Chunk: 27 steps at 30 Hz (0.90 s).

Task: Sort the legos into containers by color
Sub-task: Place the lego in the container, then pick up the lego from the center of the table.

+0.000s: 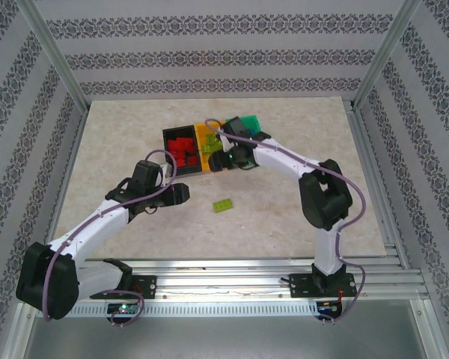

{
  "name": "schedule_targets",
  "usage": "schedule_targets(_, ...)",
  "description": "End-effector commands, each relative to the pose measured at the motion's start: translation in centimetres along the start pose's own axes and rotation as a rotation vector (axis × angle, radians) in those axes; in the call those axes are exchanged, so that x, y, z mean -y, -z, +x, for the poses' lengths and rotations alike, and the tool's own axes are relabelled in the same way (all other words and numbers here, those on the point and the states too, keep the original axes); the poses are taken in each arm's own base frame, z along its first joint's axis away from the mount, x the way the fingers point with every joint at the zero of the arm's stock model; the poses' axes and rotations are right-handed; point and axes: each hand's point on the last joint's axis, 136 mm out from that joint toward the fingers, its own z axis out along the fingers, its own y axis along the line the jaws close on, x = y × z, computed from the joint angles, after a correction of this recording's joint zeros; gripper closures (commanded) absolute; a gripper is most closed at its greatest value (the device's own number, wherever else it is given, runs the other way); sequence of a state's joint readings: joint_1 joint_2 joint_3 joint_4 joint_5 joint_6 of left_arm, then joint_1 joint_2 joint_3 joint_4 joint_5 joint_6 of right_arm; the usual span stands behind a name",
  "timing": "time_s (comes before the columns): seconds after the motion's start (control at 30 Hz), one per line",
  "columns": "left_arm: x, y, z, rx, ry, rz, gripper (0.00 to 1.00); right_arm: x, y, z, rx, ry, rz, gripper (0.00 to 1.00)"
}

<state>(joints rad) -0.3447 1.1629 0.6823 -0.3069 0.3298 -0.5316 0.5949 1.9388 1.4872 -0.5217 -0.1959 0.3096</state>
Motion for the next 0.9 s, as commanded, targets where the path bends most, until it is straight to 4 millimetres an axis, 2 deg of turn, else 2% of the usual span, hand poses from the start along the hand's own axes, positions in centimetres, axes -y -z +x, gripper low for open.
schedule_targets(0.0,-0.3,-0.1,-0.8,0.051,0.018,0.004,0.33,-1.1,2.0,4.5,-0.042,0.032,-0.014,0.34)
schedule_targets(0.1,-0.2,-0.4,-1.1,0.072,0.016,0.019,0.32,-1.3,2.0,9.3,-0.113,0.027,-0.008,0.29)
schedule_targets(0.13,-0.2,-0.6,-1.2,0.076,0.016,0.023,0.32,-1.3,1.9,10.6,-0.134,0.025,0.010,0.25)
schedule_targets(0.17,-0.2,-0.8,-1.3,0.081,0.014,0.025,0.33,-1.2,1.6,11.7,-0.154,0.023,0.025,0.17)
schedule_targets(0.23,0.0,-0.9,-1.5,0.087,0.012,0.034,0.33,-1.4,1.0,12.9,-0.170,0.021,0.044,0.07)
schedule_targets(0.27,0.1,-1.0,-1.7,0.089,0.011,0.037,0.33,-1.5,0.7,13.2,-0.175,0.020,0.050,0.07)
schedule_targets(0.4,0.3,-0.9,-1.8,0.090,0.008,0.046,0.33,-2.1,-0.6,12.9,-0.175,0.025,0.085,0.07)
schedule_targets(0.53,-0.1,-0.4,-1.2,0.089,0.006,0.031,0.33,-1.7,-1.9,12.6,-0.182,0.038,0.146,0.09)
schedule_targets(0.8,-1.1,0.1,0.0,0.099,0.020,0.012,0.32,-1.7,-3.8,11.9,-0.190,0.094,0.217,0.21)
schedule_targets(0.87,-1.2,0.1,0.1,0.098,0.022,0.013,0.32,-1.8,-4.1,12.0,-0.198,0.095,0.215,0.29)
